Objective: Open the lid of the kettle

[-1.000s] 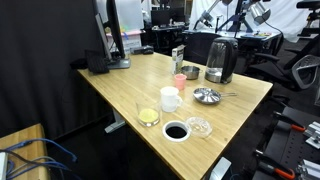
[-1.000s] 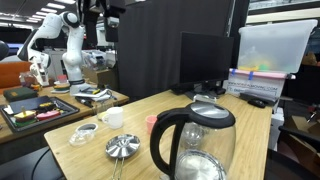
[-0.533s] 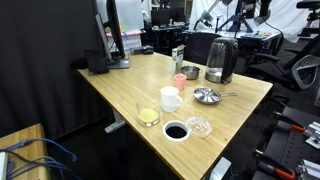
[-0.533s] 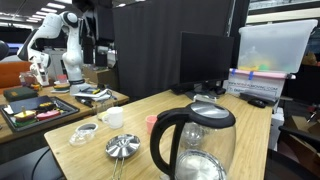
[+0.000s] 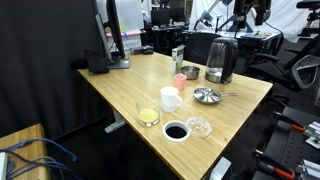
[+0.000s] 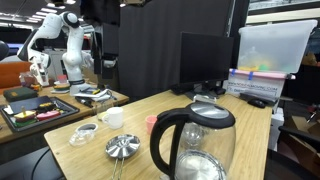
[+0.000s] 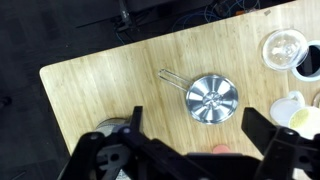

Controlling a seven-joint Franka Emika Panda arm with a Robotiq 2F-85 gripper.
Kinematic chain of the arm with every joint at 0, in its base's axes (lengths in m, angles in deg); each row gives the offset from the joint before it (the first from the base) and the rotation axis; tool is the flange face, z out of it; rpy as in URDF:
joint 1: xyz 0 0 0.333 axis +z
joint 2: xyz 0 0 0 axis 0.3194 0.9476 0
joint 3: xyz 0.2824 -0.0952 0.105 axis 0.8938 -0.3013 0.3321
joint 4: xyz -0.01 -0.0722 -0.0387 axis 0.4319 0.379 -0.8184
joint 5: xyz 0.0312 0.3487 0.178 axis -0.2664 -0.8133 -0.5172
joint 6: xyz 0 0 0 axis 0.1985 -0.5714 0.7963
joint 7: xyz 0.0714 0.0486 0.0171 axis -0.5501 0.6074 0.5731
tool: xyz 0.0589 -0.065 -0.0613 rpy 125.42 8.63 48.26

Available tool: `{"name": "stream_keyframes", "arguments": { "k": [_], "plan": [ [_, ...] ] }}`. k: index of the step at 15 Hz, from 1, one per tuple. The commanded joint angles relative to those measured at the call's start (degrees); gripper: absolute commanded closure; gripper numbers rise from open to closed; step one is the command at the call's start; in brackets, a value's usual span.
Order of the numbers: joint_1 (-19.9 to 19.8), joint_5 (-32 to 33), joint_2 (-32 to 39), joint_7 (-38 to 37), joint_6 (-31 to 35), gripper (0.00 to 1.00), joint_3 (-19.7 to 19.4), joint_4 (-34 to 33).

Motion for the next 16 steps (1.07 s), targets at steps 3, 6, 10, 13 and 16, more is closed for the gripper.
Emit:
{"name": "stream_keyframes", "arguments": {
  "k": [3,6,10,13,16],
  "plan": [
    [-0.81,-0.20,0.60,-0.64,0.08,0.00,0.46,-0.40],
    [-2.50,-3.76,2.46,-4.80,-0.14,0.00,-1.54,-1.53],
    [-6.22,-6.74,3.57,-9.83,1.45,0.00,-4.09,-0.07],
    [-9.48,-3.98,4.93,-15.13,7.61,0.00,-4.39,1.00],
    [-8.91,-4.67,5.00,-11.86,5.06,0.00,-4.83,0.39]
  ]
}}
